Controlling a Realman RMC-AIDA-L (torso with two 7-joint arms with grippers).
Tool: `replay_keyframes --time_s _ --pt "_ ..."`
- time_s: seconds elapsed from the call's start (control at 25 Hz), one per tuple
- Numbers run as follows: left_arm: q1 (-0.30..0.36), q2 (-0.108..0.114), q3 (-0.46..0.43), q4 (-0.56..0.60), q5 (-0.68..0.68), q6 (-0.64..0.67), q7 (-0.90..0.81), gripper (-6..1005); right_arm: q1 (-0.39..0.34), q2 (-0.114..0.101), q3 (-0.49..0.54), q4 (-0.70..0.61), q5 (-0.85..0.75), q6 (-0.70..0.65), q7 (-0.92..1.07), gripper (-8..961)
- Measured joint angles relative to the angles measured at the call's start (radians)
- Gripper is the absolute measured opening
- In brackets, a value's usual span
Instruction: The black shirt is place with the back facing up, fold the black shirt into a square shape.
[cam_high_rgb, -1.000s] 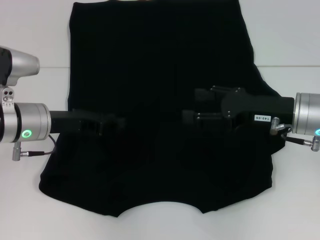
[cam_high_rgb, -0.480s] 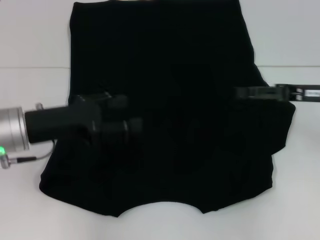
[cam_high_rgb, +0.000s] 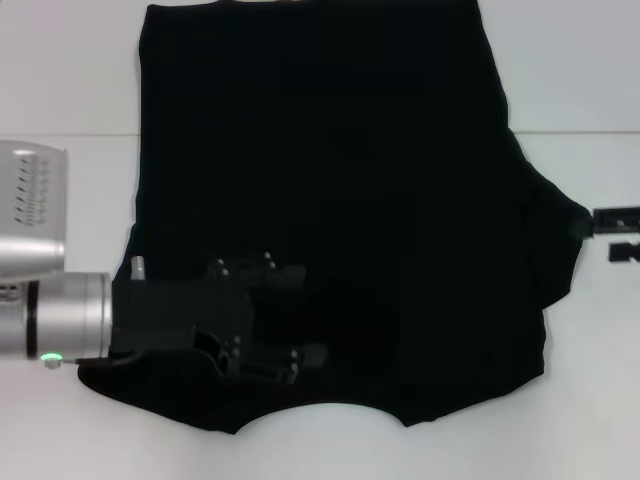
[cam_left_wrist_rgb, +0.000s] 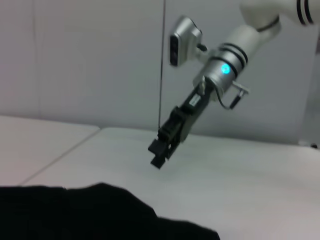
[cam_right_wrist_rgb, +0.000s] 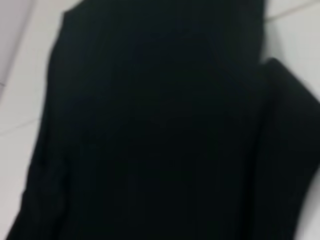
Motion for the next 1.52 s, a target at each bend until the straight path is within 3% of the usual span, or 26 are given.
replay_keyframes --time_s 0.24,0.76,1.32,1.52 --pt "-0.002 -0.003 0.027 -0.002 0.002 -0.032 0.001 946 0.005 0.004 -0.002 0.003 -0.101 0.035 0.048 821" --pt "-0.002 -0.004 0.027 -0.008 0.002 -0.050 0.000 947 0.036 0.065 -0.013 0.036 -0.122 0.236 0.035 799" --pt "0.000 -0.004 0.026 -0.008 0.002 -0.075 -0.007 946 0.073 0.094 -0.066 0.111 -0.123 0.380 0.034 776" --pt "-0.001 -0.004 0.022 -0.008 0.001 -0.076 -0.008 946 0.076 0.106 -0.070 0.113 -0.123 0.408 0.033 671"
